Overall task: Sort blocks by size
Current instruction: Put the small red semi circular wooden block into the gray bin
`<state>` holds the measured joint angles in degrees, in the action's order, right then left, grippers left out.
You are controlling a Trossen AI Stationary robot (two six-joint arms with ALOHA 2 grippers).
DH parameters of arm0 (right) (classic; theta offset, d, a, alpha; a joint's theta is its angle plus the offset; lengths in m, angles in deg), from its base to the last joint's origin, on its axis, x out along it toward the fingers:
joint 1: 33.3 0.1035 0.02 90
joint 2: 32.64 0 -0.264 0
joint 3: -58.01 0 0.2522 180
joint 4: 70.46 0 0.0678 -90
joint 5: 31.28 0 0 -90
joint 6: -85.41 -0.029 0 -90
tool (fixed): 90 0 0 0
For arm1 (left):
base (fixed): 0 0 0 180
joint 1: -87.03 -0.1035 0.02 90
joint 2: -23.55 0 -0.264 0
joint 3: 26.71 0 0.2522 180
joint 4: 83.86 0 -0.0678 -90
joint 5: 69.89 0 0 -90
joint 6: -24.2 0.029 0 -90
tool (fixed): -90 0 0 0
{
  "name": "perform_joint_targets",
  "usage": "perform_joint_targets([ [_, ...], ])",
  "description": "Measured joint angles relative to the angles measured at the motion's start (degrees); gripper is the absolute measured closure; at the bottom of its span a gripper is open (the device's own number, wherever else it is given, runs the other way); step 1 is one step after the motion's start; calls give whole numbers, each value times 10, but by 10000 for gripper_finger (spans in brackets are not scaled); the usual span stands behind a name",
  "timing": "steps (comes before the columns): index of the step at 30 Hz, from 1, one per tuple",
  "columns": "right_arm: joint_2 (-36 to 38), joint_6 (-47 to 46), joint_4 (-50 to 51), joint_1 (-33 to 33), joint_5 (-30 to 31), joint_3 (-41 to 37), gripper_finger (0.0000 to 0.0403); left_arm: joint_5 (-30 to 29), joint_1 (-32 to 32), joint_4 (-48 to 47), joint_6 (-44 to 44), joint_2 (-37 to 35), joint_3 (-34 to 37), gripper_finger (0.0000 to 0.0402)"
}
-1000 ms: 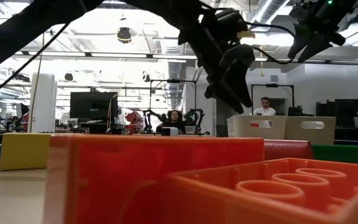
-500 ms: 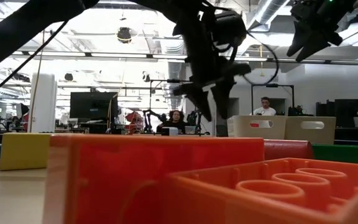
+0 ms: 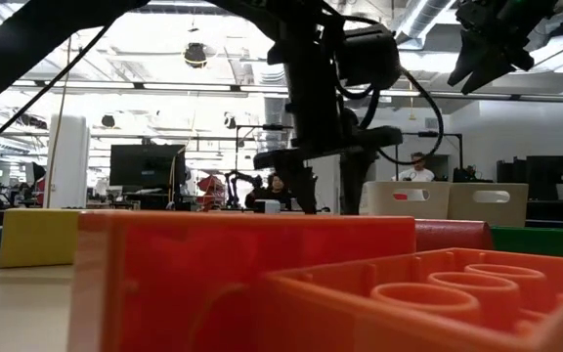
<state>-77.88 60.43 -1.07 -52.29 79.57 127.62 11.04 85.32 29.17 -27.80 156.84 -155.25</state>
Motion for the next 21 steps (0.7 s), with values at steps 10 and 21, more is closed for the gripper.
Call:
perform_joint_targets([
  [10,0,-14,0,30,-3,0,159,-9,-5,44,-40,-1,4,121],
  [21,0,-20,-12,38,-3,0,159,20,-12,98,-103,-4,64,123],
])
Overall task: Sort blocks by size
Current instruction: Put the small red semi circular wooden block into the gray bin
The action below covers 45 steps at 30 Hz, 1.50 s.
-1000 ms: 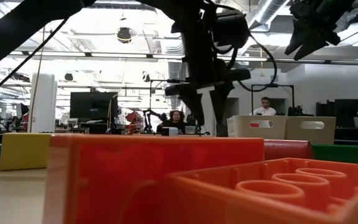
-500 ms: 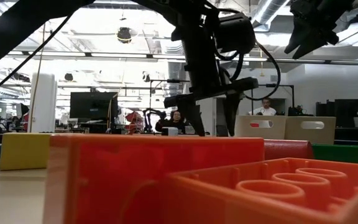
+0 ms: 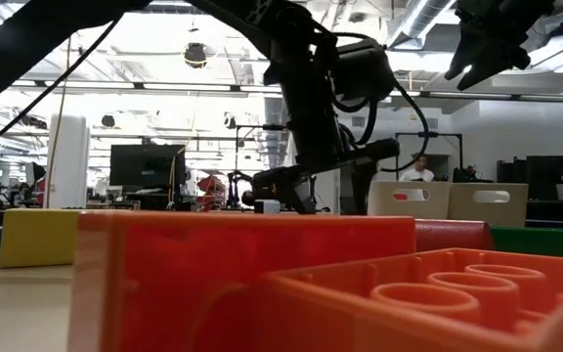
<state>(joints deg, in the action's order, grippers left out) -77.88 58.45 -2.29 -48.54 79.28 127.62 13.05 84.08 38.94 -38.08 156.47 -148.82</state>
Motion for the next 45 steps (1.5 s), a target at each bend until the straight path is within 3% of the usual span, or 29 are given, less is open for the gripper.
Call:
perform_joint_targets([
  [8,0,0,-3,0,0,0,159,4,3,-9,20,0,0,139],
  [18,0,-2,-10,0,2,0,159,8,-1,-35,99,0,0,278],
  [31,6,-30,-1,-18,5,0,159,14,-54,-11,248,-68,2,281],
  [35,19,-50,0,-27,5,0,159,88,-81,63,308,-82,1,278],
  [38,27,-46,0,-24,-33,0,159,151,-98,97,323,-83,0,276],
  [45,30,28,-26,43,-72,0,159,306,-137,191,316,-88,1,274],
])
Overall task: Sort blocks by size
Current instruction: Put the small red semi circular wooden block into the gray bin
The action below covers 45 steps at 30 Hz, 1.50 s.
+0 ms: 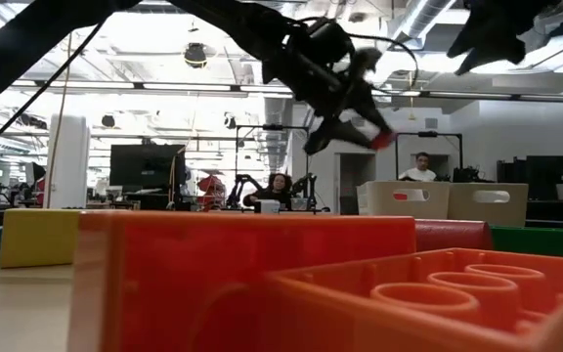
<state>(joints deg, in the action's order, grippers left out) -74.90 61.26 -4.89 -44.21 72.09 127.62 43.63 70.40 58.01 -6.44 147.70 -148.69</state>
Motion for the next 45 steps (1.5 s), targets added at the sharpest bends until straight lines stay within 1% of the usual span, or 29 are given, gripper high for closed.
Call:
perform_joint_targets([
  [5,-8,88,-46,50,4,0,159,81,-21,92,-24,-14,0,273],
  [8,-10,156,-88,61,9,0,159,148,-29,129,-40,-21,-1,273],
  [11,-14,236,-131,66,10,0,156,197,-29,173,-58,-22,-1,273],
  [14,-31,294,-159,72,11,0,149,228,-26,217,-77,-23,-1,273],
  [18,-54,326,-176,72,11,0,140,254,-21,269,-105,-23,-1,273],
  [24,-74,337,-196,72,8,0,138,260,-18,302,-127,-23,0,272],
  [31,-77,338,-212,72,-1,0,138,258,-17,330,-140,-23,0,272],
  [37,-77,352,-213,72,0,0,138,269,-14,385,-169,-24,0,272],
  [45,-77,384,-256,72,-2,0,138,262,-11,391,-181,-24,-1,272],
])
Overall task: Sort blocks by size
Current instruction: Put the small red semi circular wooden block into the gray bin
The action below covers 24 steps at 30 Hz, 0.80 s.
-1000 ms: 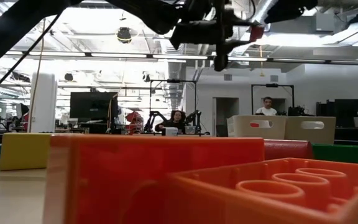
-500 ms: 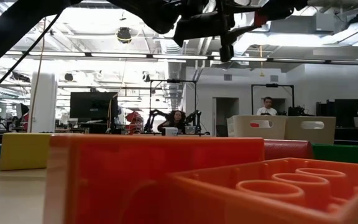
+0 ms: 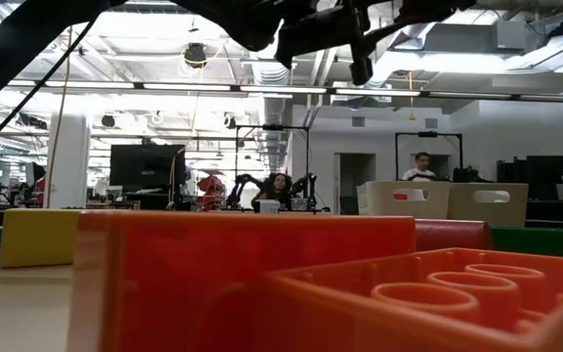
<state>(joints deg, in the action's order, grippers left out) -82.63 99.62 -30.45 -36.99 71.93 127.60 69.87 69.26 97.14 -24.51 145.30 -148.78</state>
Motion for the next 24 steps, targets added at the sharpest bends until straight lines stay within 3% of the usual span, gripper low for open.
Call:
perform_joint_targets([
  [7,-17,19,-28,10,1,0,147,-6,2,-3,0,0,0,272],
  [17,-37,34,-21,12,-1,0,254,-11,5,-8,-18,1,0,272],
  [24,-35,-9,0,2,1,0,280,-42,3,-14,-37,1,0,240],
])
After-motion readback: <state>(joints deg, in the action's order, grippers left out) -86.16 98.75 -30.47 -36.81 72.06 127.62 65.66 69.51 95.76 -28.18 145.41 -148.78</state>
